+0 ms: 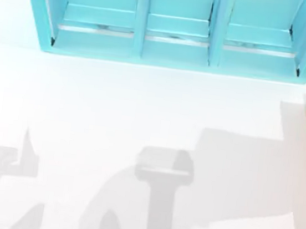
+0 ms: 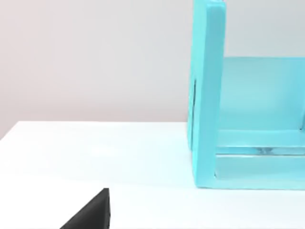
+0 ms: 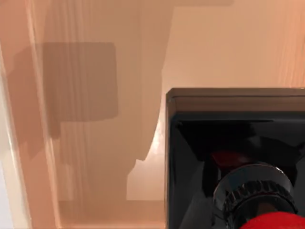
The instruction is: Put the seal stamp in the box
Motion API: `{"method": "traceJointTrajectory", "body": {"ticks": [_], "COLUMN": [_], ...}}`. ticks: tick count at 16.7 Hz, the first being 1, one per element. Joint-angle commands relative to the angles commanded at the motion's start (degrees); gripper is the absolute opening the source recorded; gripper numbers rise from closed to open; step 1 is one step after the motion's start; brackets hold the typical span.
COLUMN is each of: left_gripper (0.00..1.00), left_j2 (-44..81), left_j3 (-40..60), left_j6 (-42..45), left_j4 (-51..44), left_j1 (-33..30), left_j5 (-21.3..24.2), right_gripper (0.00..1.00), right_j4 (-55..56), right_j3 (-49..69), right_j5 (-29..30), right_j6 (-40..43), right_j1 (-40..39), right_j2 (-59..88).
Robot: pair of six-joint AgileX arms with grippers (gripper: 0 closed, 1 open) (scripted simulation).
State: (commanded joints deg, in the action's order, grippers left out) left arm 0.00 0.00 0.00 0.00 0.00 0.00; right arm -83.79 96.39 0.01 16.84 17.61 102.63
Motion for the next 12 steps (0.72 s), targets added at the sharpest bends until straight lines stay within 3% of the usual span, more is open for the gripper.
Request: {"method": "traceJointTrajectory", "body": {"ticks": [6,12], "left_gripper": [1.00,1.00], "left_j2": [0.0,0.0], "left_j3": [0.0,0.0], "left_j6": [0.0,0.0], "left_j4": [0.0,0.0], "left_j1": [0.0,0.0], "left_j5": [0.0,0.0], "right_gripper": [0.00,0.00], "right_j4": [1.1,12.8], "right_j3": [-0.9,-13.0], "right_j5": [0.1,0.0], "right_j6": [0.3,0.1], "right_j1": [0.0,0.1], "right_j2": [0.1,-0.3]}}
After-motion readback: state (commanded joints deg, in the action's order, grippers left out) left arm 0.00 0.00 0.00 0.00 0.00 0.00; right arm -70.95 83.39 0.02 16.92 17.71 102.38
